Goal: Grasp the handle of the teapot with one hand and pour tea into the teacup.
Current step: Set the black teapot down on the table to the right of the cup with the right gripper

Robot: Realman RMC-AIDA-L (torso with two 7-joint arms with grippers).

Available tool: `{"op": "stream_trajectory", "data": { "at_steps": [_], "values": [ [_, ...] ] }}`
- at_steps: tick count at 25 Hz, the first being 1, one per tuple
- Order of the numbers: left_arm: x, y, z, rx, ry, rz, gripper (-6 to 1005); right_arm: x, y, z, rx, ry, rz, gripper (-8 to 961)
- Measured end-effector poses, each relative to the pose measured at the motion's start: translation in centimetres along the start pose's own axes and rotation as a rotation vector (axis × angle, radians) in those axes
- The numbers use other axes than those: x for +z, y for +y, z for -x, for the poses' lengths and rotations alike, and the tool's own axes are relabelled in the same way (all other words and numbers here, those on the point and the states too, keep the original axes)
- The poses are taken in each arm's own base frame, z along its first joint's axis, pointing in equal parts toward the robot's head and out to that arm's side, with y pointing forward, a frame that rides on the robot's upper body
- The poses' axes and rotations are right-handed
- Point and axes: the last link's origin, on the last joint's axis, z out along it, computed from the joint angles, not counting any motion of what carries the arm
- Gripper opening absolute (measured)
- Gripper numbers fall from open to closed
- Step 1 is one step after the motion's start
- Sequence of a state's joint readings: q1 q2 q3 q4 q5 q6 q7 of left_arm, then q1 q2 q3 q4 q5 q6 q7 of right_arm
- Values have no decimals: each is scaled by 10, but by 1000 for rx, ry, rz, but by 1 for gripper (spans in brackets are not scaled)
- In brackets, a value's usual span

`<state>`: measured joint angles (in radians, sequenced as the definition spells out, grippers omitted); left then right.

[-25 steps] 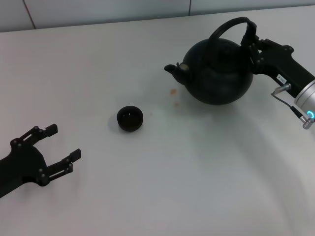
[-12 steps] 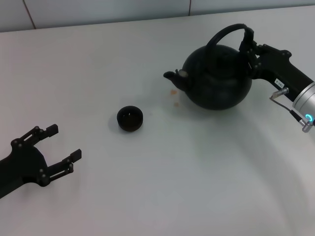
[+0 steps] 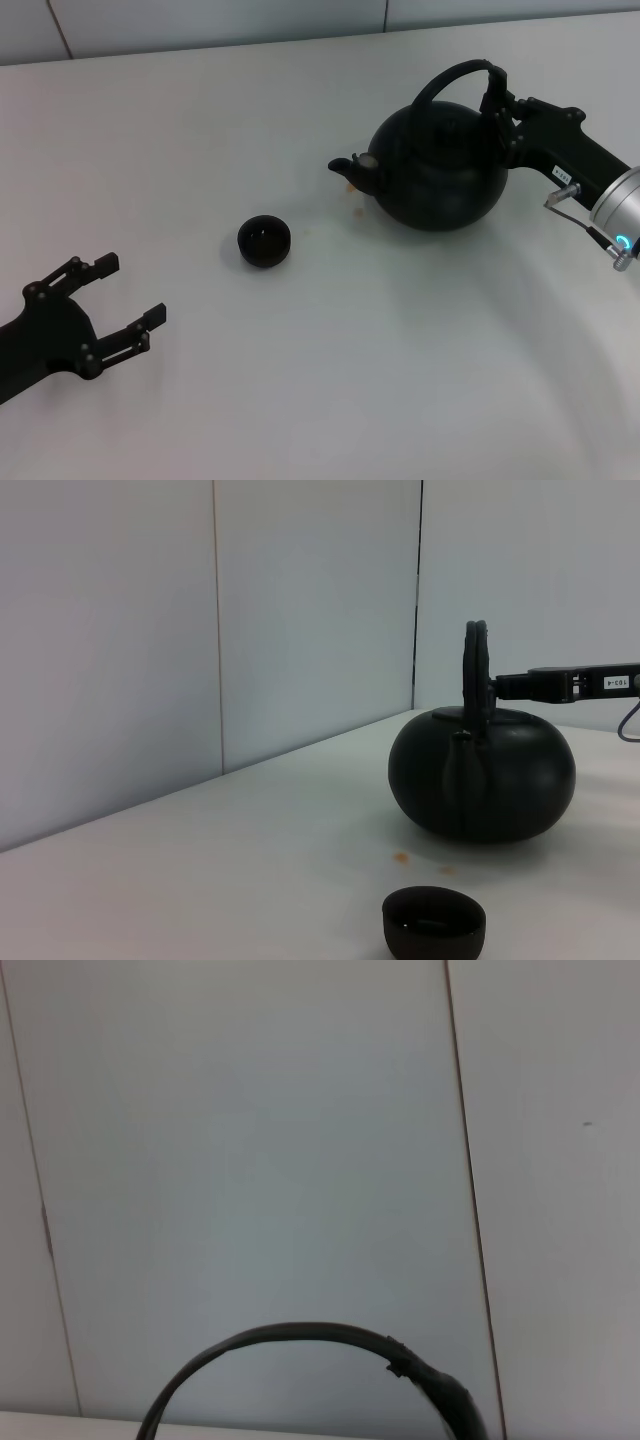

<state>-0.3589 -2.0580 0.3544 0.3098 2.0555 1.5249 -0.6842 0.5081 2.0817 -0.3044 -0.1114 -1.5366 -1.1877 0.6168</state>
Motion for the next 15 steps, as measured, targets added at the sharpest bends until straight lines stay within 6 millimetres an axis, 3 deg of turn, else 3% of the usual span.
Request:
{"op": "stream_trajectory", "data": {
  "at_steps": [15],
  "values": [
    [0,-1,-1,-1,4,-4,852,2,-2,2,3,-4,-4,94]
  ]
}}
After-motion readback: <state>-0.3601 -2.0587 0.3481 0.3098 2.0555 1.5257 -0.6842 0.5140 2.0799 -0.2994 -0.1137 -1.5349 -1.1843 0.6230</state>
